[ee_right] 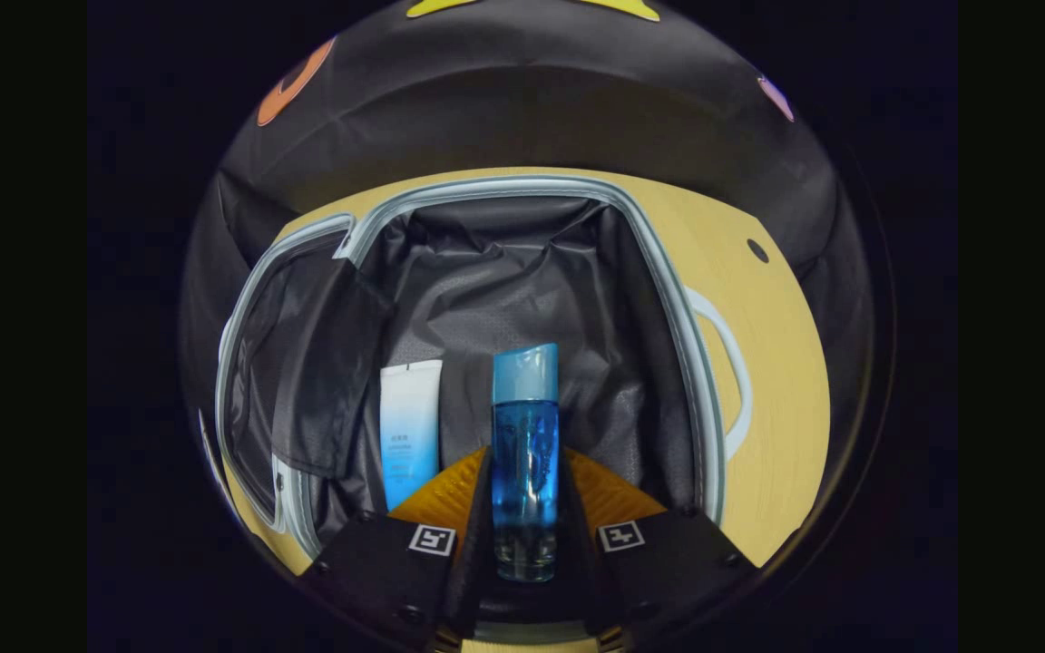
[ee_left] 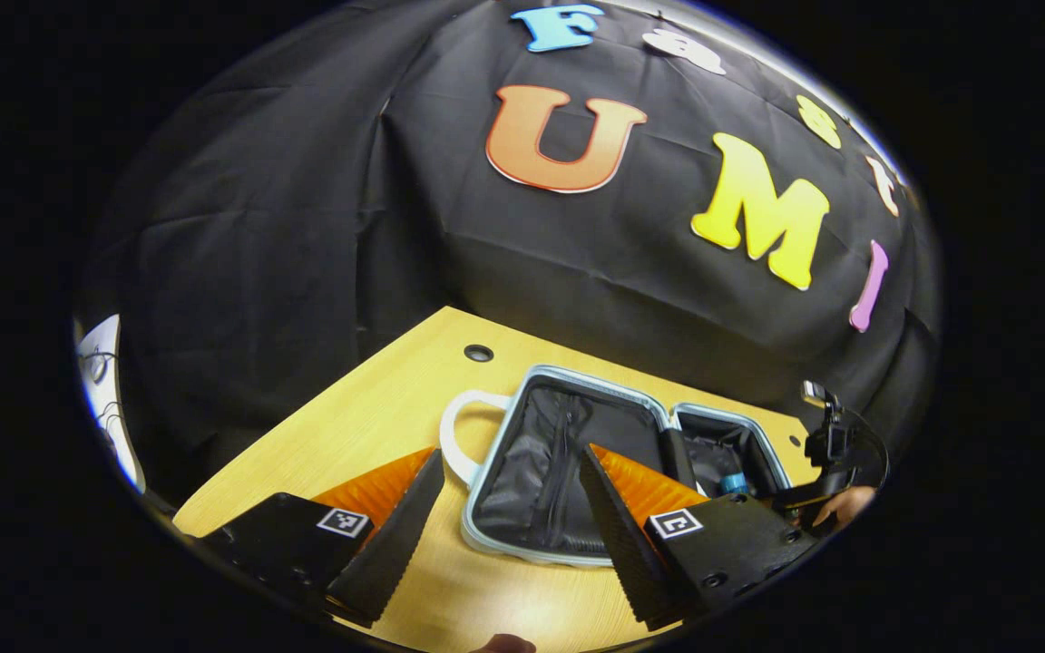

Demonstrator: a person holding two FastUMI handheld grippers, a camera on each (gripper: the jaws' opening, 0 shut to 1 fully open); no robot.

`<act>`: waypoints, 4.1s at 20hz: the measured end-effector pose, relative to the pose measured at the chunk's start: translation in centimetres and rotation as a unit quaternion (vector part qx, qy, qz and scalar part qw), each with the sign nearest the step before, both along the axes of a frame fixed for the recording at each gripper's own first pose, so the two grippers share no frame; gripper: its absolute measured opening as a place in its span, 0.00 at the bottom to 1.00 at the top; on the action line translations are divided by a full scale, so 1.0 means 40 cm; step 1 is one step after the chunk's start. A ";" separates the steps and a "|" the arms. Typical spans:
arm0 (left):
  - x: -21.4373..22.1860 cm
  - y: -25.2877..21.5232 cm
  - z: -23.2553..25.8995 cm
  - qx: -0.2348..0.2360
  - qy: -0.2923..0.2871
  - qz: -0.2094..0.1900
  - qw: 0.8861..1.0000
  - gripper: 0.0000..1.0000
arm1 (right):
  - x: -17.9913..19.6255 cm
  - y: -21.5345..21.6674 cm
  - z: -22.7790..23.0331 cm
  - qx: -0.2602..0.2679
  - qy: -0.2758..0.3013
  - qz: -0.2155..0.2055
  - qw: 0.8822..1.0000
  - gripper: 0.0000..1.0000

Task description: First open the suitcase, pack the skin care products into it, and then close the suitcase.

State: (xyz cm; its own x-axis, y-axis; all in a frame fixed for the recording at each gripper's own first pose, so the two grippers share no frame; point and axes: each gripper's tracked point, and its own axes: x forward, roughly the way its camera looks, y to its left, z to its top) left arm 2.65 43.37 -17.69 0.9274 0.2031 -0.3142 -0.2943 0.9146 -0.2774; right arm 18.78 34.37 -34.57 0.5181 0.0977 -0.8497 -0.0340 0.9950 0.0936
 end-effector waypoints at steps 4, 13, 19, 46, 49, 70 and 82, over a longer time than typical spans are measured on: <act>0.065 0.055 -0.031 -0.076 -0.014 0.008 0.997 0.96 | 0.013 0.019 0.098 0.029 -0.052 0.015 0.998 0.80; 0.180 0.173 -0.275 -0.276 0.030 0.052 0.959 0.97 | -0.145 -0.039 0.464 0.055 -0.178 0.073 0.980 0.80; 0.230 0.166 -0.316 -0.357 0.009 0.041 0.933 0.67 | -0.286 -0.197 0.612 0.042 -0.222 0.041 0.973 0.82; 0.197 -0.146 0.264 0.049 -0.041 0.016 0.998 0.04 | -0.460 -0.612 0.887 0.049 -0.394 -0.014 0.918 0.81; 0.202 -0.271 0.330 0.127 -0.044 0.006 0.991 0.04 | -0.450 -0.717 0.914 0.029 -0.422 -0.042 0.905 0.81; 0.321 -1.022 -0.025 0.317 0.075 -0.148 0.934 0.05 | -0.488 -1.043 0.716 0.029 -0.358 -0.063 0.931 0.82; 0.334 -1.088 -0.184 0.349 0.150 -0.154 0.912 0.16 | -0.459 -1.144 0.627 0.024 -0.325 -0.053 0.944 0.81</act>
State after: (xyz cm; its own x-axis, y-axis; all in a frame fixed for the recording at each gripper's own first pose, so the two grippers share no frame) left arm 16.01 -0.16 -25.06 0.8679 0.1942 -0.4571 0.0399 0.8901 0.4540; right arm 0.42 -11.39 -9.49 0.9373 0.0456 -0.3456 0.0007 0.9912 0.1326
